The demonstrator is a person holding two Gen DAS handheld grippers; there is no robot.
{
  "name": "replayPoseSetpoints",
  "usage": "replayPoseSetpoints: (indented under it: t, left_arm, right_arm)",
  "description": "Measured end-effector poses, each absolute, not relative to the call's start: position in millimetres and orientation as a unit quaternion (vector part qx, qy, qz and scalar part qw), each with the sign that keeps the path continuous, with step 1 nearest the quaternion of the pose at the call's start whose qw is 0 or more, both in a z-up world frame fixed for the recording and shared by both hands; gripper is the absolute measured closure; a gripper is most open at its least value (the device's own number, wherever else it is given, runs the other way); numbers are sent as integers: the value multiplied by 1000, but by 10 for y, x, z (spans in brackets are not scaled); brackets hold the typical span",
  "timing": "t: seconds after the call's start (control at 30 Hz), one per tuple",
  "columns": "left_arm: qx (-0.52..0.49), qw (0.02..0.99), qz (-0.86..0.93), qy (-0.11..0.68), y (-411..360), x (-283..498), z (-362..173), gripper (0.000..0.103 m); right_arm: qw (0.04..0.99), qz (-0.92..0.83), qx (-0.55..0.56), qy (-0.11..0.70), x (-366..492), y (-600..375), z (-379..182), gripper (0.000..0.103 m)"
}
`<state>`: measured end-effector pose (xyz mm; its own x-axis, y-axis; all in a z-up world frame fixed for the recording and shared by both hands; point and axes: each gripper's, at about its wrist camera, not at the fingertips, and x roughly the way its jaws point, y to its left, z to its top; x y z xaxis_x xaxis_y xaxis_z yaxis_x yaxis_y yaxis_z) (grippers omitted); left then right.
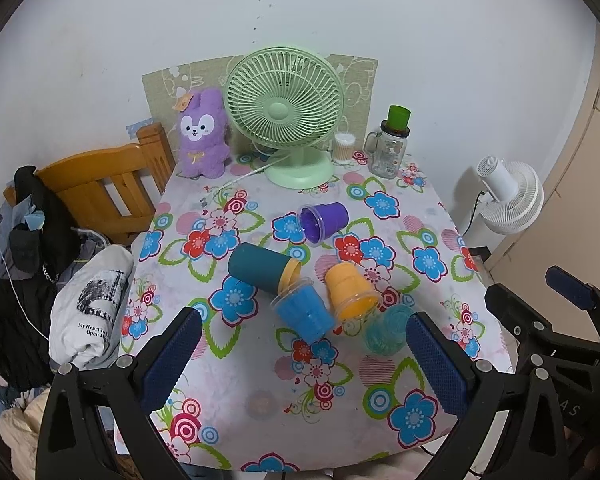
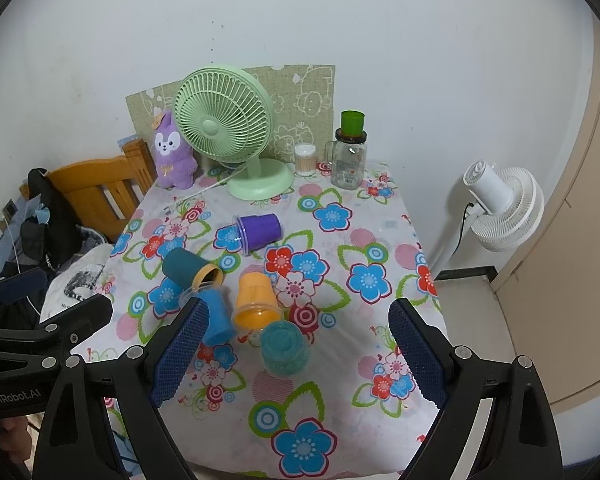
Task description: Flip cup upside down
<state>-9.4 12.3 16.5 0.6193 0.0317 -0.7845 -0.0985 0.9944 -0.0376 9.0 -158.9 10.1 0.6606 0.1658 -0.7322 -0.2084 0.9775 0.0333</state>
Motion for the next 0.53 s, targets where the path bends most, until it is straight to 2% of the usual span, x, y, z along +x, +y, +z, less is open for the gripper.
replayPoseSetpoints:
  t: [0.53]
  left_arm:
    - [-37,895,33,442,170,-55,125,0]
  right_arm:
    - [907,102,-29,407,110,-1544,55,10]
